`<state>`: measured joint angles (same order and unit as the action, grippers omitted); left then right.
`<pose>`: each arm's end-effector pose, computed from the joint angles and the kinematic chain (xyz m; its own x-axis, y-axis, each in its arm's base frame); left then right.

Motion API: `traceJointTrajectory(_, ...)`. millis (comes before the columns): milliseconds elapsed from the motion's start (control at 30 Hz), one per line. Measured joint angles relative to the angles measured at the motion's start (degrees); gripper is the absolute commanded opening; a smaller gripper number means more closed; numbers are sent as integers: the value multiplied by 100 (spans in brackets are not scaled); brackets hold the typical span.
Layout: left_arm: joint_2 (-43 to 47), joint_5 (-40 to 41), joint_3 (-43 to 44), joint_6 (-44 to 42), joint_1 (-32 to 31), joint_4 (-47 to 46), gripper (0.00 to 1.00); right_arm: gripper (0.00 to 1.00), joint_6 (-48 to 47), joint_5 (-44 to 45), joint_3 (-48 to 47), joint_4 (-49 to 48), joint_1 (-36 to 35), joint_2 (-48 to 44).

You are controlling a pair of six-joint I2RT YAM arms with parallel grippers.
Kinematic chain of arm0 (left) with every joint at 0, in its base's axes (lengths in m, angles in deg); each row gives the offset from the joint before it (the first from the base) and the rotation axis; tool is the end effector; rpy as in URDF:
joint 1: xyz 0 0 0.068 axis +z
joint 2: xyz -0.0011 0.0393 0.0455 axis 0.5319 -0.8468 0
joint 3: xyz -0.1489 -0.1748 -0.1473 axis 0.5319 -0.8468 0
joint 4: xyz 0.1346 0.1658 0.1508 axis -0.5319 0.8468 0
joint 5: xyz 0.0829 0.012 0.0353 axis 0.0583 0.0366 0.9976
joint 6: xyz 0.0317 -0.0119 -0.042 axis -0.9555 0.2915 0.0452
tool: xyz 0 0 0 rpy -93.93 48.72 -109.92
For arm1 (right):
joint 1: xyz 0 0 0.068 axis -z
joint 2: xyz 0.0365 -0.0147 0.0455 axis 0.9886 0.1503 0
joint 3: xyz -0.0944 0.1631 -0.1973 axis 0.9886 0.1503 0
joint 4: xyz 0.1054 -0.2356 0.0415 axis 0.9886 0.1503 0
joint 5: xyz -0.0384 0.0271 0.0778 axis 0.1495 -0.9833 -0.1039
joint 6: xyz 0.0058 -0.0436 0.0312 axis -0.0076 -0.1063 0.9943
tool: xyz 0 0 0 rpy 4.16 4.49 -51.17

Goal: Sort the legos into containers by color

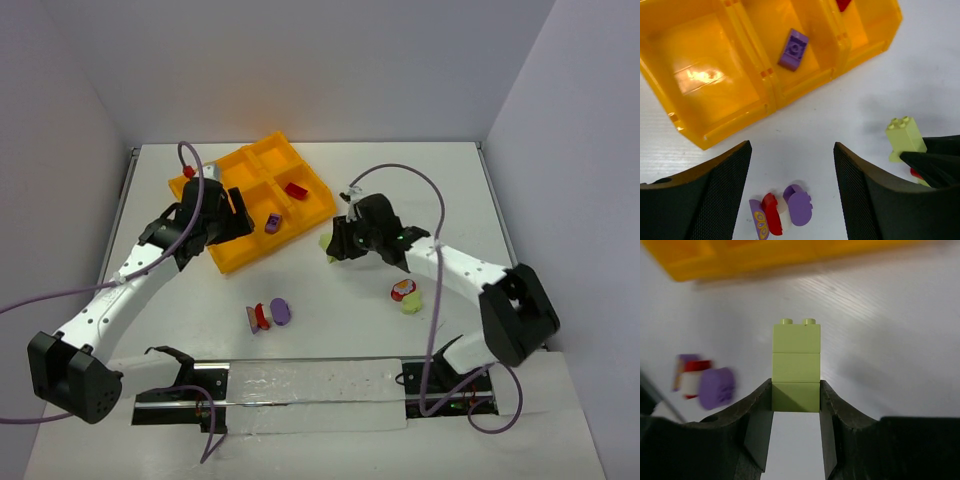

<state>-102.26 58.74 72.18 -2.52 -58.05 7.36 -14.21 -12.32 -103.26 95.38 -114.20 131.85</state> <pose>0.2319 -0.1061 0.3159 -0.6679 -0.3151 -0.6742 -0.0897 0.9334 -0.3474 0.2584 0.1749 0.2233 -0.6980 -0.1309 -0.7040 -0.4825 0.8124 0.3274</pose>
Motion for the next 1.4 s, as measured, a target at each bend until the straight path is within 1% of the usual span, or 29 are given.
traceJointTrajectory(133, 37, -880, 1, -306, 329, -337, 82, 0, -65, -1597, 278, -528, 390, -781)
traceJointTrajectory(233, 171, -1911, -82, -471, 671, -791, 87, 0, 33, -2701, 377, -950, 742, -932)
traceJointTrajectory(300, 355, -2591, -208, -520, 760, -1179, 89, 0, 204, -3271, 504, -1239, 945, -944)
traceJointTrajectory(400, 615, -3874, -499, -550, 791, -1977, 94, 0, 588, -3938, 758, -1738, 1142, -955)
traceJointTrajectory(500, 612, -5043, -771, -477, 787, -2774, 95, 0, 958, -4442, 913, -2109, 1170, -1007)
traceJointTrajectory(567, 489, -5626, -902, -390, 787, -3223, 96, 0, 1136, -4682, 938, -2315, 1174, -1057)
traceJointTrajectory(667, 271, -6257, -1021, -270, 749, -3740, 96, 0, 1338, -4965, 943, -2536, 1174, -1190)
traceJointTrajectory(767, 100, -6619, -1031, -294, 619, -3902, 96, 0, 1471, -5186, 942, -2726, 1174, -1317)
traceJointTrajectory(900, -85, -6815, -925, -472, 324, -3862, 96, 0, 1600, -5353, 941, -2860, 1147, -1350)
traceJointTrajectory(1067, -417, -6891, -722, -627, 50, -3819, 93, 0, 1683, -5447, 934, -2957, 1041, -1350)
traceJointTrajectory(1400, -691, -6999, -562, -645, -93, -3740, 89, 1, 1593, -5541, 711, -2905, 798, -1328)
